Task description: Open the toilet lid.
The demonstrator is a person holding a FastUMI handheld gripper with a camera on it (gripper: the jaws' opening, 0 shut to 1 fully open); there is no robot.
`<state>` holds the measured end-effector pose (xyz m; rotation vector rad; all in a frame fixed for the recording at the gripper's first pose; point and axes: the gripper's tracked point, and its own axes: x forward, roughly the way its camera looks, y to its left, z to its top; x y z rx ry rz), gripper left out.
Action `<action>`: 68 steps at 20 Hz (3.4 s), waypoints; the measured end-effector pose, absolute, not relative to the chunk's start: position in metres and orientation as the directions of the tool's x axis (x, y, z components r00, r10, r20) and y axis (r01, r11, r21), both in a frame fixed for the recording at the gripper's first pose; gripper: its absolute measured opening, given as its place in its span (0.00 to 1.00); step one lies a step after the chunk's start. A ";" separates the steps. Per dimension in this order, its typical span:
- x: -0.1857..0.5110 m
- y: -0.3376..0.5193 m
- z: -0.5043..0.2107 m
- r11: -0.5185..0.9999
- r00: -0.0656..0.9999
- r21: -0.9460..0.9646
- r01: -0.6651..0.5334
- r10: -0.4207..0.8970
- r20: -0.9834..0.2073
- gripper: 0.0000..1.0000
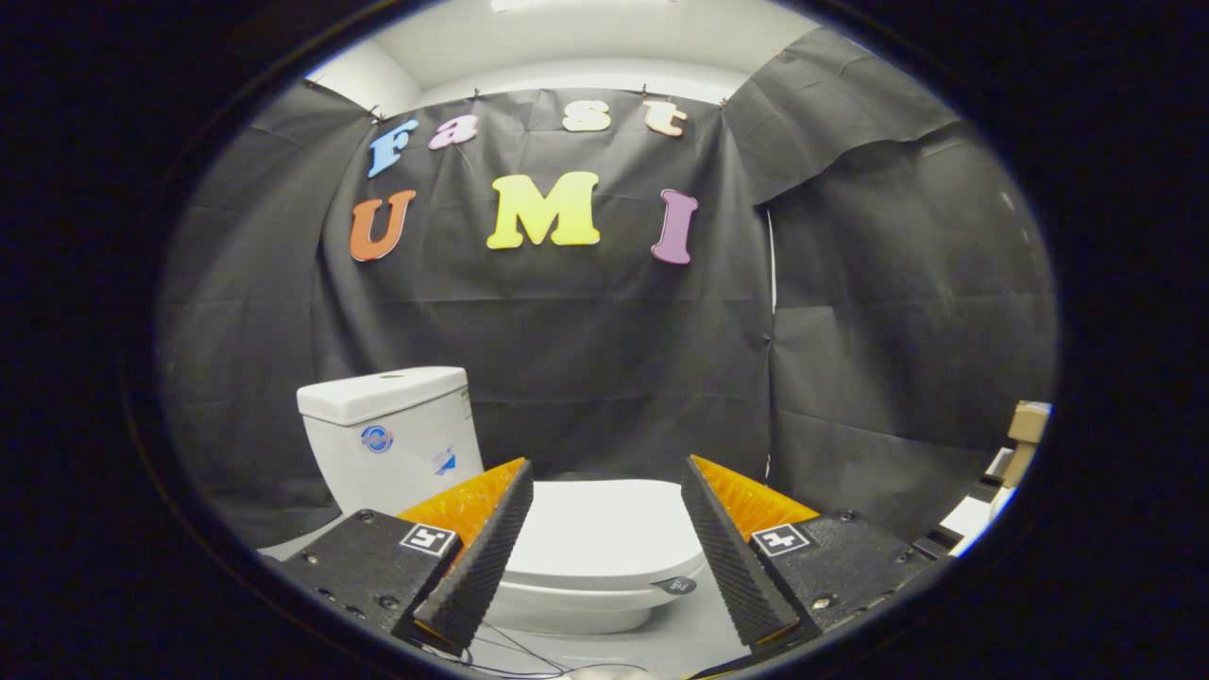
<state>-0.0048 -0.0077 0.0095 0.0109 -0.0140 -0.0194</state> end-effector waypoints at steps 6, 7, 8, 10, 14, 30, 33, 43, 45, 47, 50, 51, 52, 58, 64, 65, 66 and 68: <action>-0.008 -0.003 0.015 1.000 0.999 -0.012 0.016 -0.016 0.029 0.99; -0.008 -0.002 0.014 1.000 1.000 -0.012 0.012 -0.012 0.027 0.99; -0.008 -0.001 0.014 1.000 1.000 -0.008 0.011 -0.010 0.022 0.99; -0.007 0.001 0.014 1.000 1.000 0.000 0.003 -0.003 0.018 0.99; -0.006 0.003 0.011 1.000 1.000 -0.015 0.001 -0.001 0.015 0.99; 0.102 -0.067 -0.036 0.991 0.994 0.130 -0.020 0.034 -0.107 0.99; 0.115 -0.084 -0.063 0.976 0.985 0.217 -0.010 0.047 -0.164 0.99; 0.138 -0.122 -0.169 0.830 0.920 0.552 0.083 0.149 -0.362 0.99; 0.139 -0.131 -0.193 0.796 0.903 0.594 0.117 0.164 -0.398 1.00; 0.142 -0.138 -0.211 0.769 0.887 0.621 0.150 0.173 -0.427 1.00; 0.139 -0.149 -0.232 0.713 0.872 0.676 0.185 0.198 -0.448 1.00; 0.137 -0.151 -0.239 0.694 0.865 0.693 0.197 0.210 -0.456 1.00; 0.135 -0.152 -0.247 0.675 0.858 0.708 0.206 0.223 -0.463 0.99; 0.135 -0.146 -0.273 0.550 0.816 0.791 0.266 0.307 -0.489 0.92; 0.137 -0.140 -0.284 0.461 0.793 0.835 0.300 0.367 -0.487 0.74; 0.139 -0.137 -0.285 0.453 0.790 0.841 0.297 0.378 -0.483 0.72; 0.140 -0.135 -0.285 0.449 0.787 0.843 0.296 0.385 -0.482 0.68; 0.141 -0.133 -0.290 0.456 0.778 0.841 0.292 0.398 -0.486 0.63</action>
